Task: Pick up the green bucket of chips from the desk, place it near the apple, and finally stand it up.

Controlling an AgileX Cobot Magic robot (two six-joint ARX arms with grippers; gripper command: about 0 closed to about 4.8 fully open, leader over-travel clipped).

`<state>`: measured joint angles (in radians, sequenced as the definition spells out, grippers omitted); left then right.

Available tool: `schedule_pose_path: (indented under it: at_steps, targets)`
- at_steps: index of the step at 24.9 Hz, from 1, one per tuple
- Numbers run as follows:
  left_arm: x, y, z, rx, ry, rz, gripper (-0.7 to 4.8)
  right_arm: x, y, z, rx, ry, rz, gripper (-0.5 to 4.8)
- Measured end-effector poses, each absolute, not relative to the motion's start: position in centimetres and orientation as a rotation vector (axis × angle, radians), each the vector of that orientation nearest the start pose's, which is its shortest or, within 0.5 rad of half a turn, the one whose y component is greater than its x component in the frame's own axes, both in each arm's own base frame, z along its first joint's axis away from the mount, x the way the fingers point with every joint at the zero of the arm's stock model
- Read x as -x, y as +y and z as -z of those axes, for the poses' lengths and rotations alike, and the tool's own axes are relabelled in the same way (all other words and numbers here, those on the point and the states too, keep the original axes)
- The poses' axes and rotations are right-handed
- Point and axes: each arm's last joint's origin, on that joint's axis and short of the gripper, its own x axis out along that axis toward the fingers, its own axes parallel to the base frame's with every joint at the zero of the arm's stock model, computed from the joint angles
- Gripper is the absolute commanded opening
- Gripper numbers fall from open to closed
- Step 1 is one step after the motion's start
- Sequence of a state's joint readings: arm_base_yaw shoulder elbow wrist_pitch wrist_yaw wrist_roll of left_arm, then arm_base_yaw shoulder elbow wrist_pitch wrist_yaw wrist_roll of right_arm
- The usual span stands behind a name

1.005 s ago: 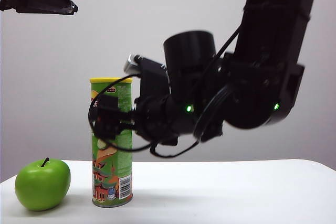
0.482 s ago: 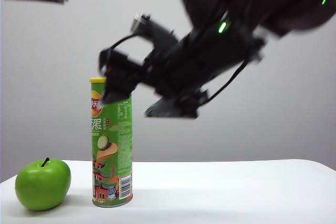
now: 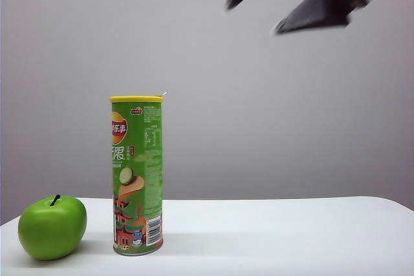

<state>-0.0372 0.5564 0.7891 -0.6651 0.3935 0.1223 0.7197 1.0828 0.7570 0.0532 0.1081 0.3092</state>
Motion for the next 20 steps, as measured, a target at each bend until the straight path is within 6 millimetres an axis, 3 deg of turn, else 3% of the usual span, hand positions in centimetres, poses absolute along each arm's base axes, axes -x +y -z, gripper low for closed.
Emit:
schedule_pose_path:
  at_steps: [6,12,18,20]
  targets:
    - [-7.1,-1.5,-30.5,-0.004,0.546,0.483,0.62,-16.6,11.1,-31.6,-0.229,0.27,-0.46,4.08]
    - [-5.8,-1.3,-29.6,-0.001,0.641,0.432,0.89,-14.7,9.6,-30.9,-0.218,0.304,-0.446,4.07]
    - [-4.6,-1.0,-29.4,-0.021,0.425,0.326,0.89,-11.4,6.9,-29.7,-0.248,0.187,-0.334,4.06]
    - [-4.3,-0.9,-28.9,-0.011,0.326,0.292,0.89,-10.1,5.8,-28.9,-0.272,0.115,-0.287,3.72]
